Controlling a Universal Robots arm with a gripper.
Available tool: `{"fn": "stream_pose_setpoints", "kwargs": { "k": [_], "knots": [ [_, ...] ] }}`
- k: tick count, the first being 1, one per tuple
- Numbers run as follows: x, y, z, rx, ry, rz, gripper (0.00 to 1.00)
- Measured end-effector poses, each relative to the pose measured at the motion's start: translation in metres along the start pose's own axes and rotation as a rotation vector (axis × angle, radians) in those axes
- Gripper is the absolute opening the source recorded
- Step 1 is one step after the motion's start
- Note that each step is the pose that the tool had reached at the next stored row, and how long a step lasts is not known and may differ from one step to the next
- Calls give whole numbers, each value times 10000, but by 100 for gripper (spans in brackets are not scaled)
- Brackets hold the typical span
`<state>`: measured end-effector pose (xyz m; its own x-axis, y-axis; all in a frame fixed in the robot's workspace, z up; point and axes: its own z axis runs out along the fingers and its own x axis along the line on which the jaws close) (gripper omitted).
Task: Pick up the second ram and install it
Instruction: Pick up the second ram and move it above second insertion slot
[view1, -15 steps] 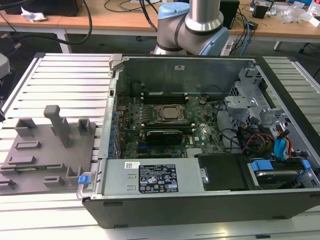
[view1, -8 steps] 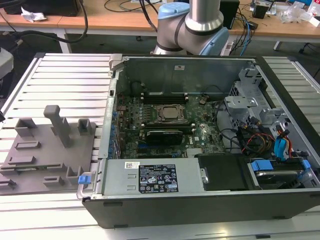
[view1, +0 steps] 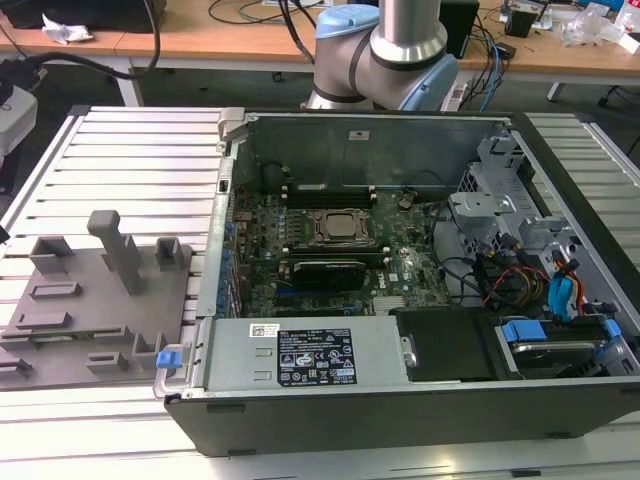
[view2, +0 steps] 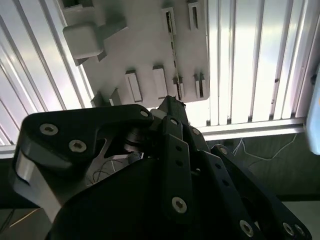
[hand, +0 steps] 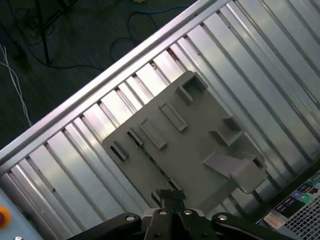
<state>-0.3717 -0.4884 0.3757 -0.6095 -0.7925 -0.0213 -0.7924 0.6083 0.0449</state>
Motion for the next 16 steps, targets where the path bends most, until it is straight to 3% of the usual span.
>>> {"fn": "stream_pose_setpoints", "kwargs": {
  "k": [6, 16],
  "knots": [
    [0, 0, 0, -24, 51, -1131, 11],
    [0, 0, 0, -52, 109, -2442, 11]
  ]
}}
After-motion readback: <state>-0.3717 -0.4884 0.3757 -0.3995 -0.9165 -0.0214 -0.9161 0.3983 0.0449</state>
